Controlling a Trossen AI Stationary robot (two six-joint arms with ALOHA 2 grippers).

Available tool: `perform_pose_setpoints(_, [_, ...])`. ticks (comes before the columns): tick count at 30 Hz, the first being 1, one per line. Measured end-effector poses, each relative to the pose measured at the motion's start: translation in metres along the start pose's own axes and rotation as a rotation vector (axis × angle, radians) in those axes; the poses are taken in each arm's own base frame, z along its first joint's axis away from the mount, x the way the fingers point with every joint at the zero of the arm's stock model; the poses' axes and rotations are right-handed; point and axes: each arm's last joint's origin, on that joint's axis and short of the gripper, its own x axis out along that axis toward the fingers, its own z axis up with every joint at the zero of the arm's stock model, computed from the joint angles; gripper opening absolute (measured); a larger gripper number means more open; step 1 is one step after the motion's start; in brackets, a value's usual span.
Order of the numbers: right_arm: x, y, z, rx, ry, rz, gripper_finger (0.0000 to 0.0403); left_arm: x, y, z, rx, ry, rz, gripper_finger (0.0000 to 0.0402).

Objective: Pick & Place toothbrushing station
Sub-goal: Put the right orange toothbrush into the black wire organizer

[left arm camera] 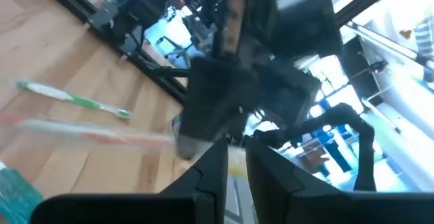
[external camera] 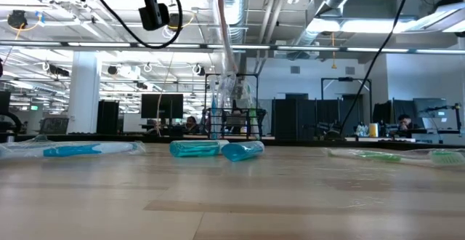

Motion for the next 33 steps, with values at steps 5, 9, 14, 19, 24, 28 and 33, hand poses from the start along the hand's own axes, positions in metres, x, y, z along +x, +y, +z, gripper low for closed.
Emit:
perform_pose_setpoints(5, [0.002, -0.017, -0.015, 0.088, 0.046, -0.027, 0.0000, 0.002, -0.002, -0.004, 0.062, 0.010, -0.004, 0.0049])
perform_pose_setpoints(9, [-0.001, -0.031, -0.029, 0.154, 0.053, -0.032, 0.0000, 0.004, -0.002, -0.008, 0.099, 0.005, 0.016, 0.0049])
perform_pose_setpoints(14, [-0.004, -0.045, -0.049, 0.222, 0.064, -0.081, 0.0000, 0.006, -0.002, -0.011, 0.171, -0.018, 0.055, 0.0049])
perform_pose_setpoints(19, [-0.007, -0.063, -0.071, 0.292, 0.056, -0.146, 0.0000, 0.007, -0.002, -0.011, 0.255, -0.056, 0.103, 0.0049])
perform_pose_setpoints(24, [-0.006, -0.083, -0.091, 0.380, 0.037, -0.185, 0.0000, 0.006, -0.001, -0.010, 0.343, -0.083, 0.144, 0.0049])
perform_pose_setpoints(28, [-0.002, -0.095, -0.108, 0.423, 0.044, -0.219, 0.0000, 0.007, 0.001, -0.010, 0.405, -0.102, 0.184, 0.0049])
perform_pose_setpoints(33, [0.002, -0.112, -0.125, 0.481, 0.027, -0.240, 0.0000, 0.007, 0.001, -0.010, 0.449, -0.099, 0.190, 0.0049])
